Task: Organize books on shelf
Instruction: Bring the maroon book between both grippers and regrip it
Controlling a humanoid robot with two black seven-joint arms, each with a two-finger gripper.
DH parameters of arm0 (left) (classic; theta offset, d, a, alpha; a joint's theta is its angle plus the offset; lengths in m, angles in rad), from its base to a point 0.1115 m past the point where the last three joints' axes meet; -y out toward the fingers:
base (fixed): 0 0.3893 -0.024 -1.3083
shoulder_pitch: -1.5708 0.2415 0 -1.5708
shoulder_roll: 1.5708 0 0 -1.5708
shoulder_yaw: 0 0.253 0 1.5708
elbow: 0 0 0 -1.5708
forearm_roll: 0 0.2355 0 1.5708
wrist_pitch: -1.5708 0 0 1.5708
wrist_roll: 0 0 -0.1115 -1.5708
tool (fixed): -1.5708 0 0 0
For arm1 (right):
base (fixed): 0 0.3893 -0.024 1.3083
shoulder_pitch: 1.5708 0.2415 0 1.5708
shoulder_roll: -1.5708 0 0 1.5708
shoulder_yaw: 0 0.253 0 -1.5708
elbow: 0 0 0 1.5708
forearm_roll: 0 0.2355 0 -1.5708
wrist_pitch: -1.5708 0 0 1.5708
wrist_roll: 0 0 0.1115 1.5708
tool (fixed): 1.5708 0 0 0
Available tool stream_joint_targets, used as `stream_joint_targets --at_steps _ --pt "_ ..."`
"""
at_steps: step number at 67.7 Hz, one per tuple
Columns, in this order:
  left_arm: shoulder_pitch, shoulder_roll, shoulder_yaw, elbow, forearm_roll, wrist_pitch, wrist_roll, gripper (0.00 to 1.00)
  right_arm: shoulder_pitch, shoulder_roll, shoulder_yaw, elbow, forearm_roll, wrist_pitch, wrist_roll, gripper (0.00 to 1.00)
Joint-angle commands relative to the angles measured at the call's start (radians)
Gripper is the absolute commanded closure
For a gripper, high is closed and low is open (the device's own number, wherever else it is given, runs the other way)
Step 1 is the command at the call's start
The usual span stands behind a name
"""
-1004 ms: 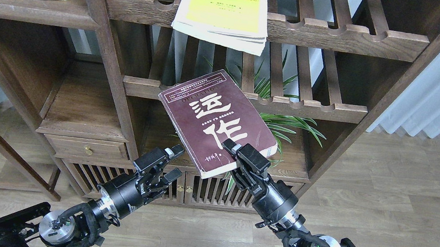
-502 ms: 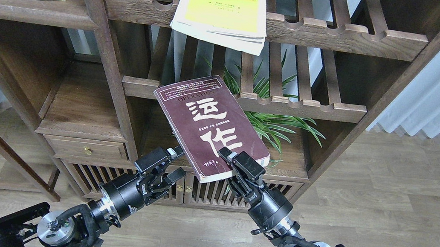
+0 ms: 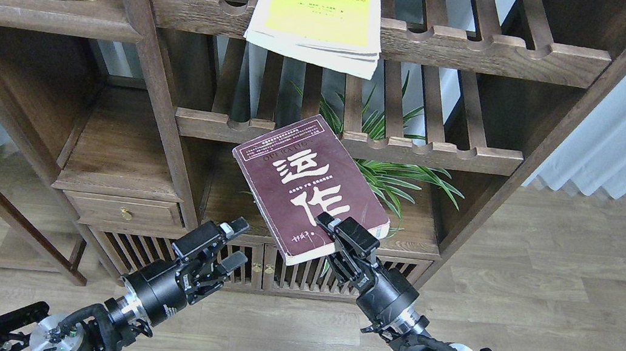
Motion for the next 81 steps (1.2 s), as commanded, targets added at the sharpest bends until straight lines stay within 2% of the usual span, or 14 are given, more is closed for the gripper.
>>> stream_joint_targets --at_steps 1,26,59,61,62,64,74,80,81 --pt "-0.005 -0.006 -0.004 0.001 0.003 0.000 0.001 0.03 -0.008 0.003 -0.001 0.001 -0.016 0.000 0.000 0.97" --pt "-0.034 -0.072 -0.011 0.052 0.021 0.000 -0.001 0.04 -0.012 0.003 -0.004 0.017 -0.070 0.000 0.003 0.97" --pt "-0.095 -0.185 -0.013 0.176 0.026 0.000 -0.001 0.03 -0.045 0.003 -0.025 0.078 -0.127 0.000 0.003 0.97" --pt "-0.100 -0.190 -0.013 0.176 0.026 0.000 -0.001 0.05 -0.045 0.003 -0.025 0.078 -0.127 0.000 0.003 0.97" --pt "-0.106 -0.196 -0.013 0.177 0.026 0.000 -0.001 0.11 -0.045 0.003 -0.025 0.078 -0.127 0.000 0.003 0.97" --pt "-0.108 -0.199 -0.015 0.179 0.024 0.000 -0.004 0.17 -0.045 0.003 -0.025 0.078 -0.127 0.000 0.003 0.97" --pt "-0.115 -0.205 -0.015 0.179 0.023 0.000 -0.007 0.34 -0.045 0.003 -0.025 0.078 -0.127 0.000 0.003 0.97" --pt "-0.118 -0.215 -0.015 0.182 0.021 0.000 -0.015 0.53 -0.045 0.003 -0.025 0.078 -0.127 0.000 0.003 0.97" --pt "-0.118 -0.221 -0.015 0.184 0.021 0.000 -0.016 0.60 -0.045 0.003 -0.025 0.078 -0.127 0.000 0.003 0.97"
